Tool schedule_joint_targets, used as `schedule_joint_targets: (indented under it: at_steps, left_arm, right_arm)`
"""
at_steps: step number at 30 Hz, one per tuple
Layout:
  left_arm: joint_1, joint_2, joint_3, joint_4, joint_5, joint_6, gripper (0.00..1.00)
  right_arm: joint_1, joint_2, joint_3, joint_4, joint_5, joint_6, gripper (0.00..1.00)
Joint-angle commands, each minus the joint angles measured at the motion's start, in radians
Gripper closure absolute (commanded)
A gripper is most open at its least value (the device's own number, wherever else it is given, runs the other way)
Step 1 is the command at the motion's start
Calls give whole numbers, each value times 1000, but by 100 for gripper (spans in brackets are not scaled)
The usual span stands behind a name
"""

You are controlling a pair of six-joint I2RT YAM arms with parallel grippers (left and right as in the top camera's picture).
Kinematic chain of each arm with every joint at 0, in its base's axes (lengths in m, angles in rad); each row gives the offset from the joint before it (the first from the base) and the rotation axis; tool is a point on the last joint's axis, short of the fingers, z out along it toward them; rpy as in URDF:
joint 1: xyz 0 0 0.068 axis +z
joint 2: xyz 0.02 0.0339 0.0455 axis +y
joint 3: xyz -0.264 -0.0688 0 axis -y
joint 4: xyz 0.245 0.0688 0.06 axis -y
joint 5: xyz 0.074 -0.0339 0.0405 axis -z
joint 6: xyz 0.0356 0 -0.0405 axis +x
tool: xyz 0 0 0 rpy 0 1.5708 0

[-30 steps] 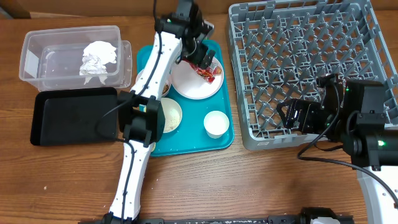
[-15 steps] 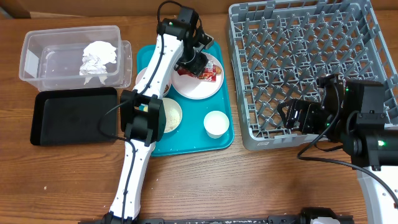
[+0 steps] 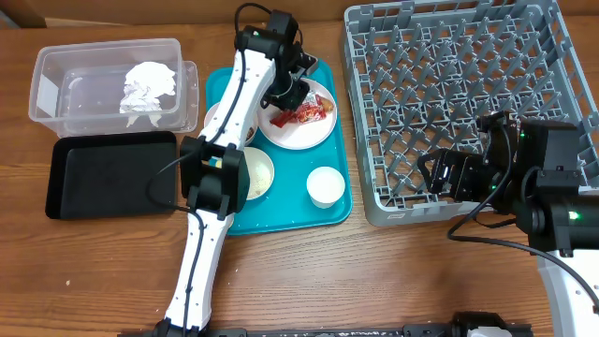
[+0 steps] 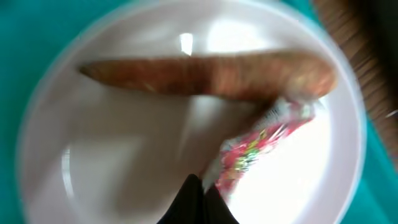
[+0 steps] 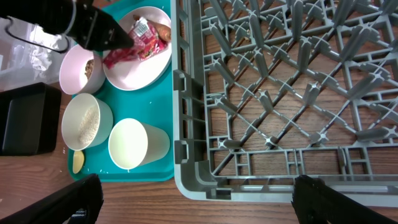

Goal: Sort waste into correct bins and load items into the dishwasher
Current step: 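Carry the red wrapper left and drop it into the clear bin, then grasp the rim of the pink bowl with the left gripper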

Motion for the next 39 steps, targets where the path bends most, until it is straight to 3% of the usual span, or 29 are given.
schedule_joint_targets:
  at_steps: [1, 7, 12, 20, 21, 22, 25, 26, 33, 39]
  left_arm:
    - [42, -141, 145, -17, 27, -120, 96]
    - [159, -278, 217, -14, -134, -235, 96]
    - [305, -284, 214, -23, -314, -284, 96]
    - [494, -177, 183, -22, -294, -324, 96]
    - [506, -160, 178, -19, -283, -324, 92]
    - [518, -141, 174, -16, -268, -324, 81]
    - [539, -98, 174, -14, -214, -320, 12]
    - [542, -93, 174, -16, -195, -320, 0]
    - [533, -144, 256, -43, -52, -315, 0]
    - [479, -265, 341, -162, 81, -251, 0]
  right_arm:
    - [-3, -3, 25, 1, 5, -4, 0]
    - [-3, -3, 25, -1, 5, -4, 0]
    - [-3, -3, 25, 3, 5, -4, 0]
    - [-2, -3, 25, 3, 4, -3, 0]
    - [-3, -3, 25, 3, 4, -3, 0]
    - [-3, -3, 25, 3, 5, -3, 0]
    - [-3, -3, 25, 3, 5, -4, 0]
    - [-3, -3, 25, 4, 5, -4, 0]
    - [-3, 4, 25, 8, 5, -4, 0]
    - [-3, 12, 25, 6, 5, -4, 0]
